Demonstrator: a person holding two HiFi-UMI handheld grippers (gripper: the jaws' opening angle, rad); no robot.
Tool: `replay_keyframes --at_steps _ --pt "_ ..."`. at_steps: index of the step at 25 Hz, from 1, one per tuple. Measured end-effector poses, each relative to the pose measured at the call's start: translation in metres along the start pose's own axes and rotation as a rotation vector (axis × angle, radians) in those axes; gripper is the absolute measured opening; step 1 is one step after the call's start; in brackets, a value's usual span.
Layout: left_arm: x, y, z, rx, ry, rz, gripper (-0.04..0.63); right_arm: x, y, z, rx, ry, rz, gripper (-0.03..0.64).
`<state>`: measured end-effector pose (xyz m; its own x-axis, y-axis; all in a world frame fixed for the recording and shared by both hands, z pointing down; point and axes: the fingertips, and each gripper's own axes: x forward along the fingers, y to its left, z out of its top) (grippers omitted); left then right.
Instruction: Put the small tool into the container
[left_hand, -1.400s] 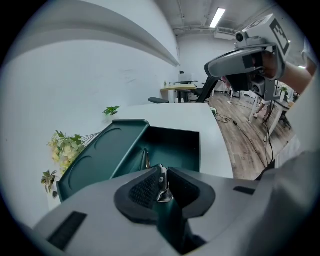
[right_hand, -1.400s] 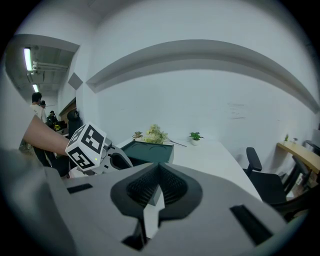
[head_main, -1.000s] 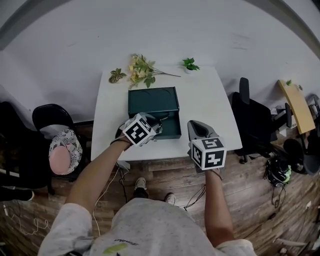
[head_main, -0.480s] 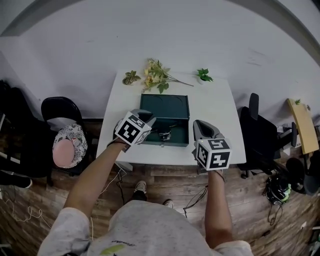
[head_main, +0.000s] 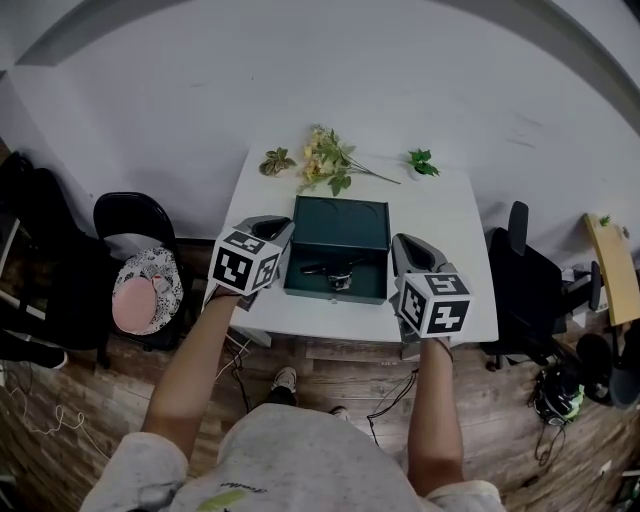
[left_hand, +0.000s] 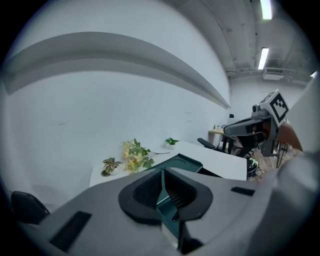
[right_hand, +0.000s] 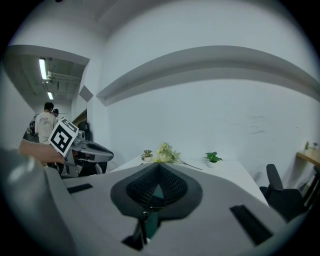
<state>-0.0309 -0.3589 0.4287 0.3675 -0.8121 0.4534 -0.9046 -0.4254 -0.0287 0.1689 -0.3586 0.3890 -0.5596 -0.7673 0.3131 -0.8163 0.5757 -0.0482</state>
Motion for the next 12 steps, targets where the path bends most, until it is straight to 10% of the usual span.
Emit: replay_keyframes --at_steps 12 --pt "-0.044 0.016 0.017 -0.114 -0.115 0.106 -0.002 -0.004 0.003 0.014 -0.027 -0.030 0.019 0.003"
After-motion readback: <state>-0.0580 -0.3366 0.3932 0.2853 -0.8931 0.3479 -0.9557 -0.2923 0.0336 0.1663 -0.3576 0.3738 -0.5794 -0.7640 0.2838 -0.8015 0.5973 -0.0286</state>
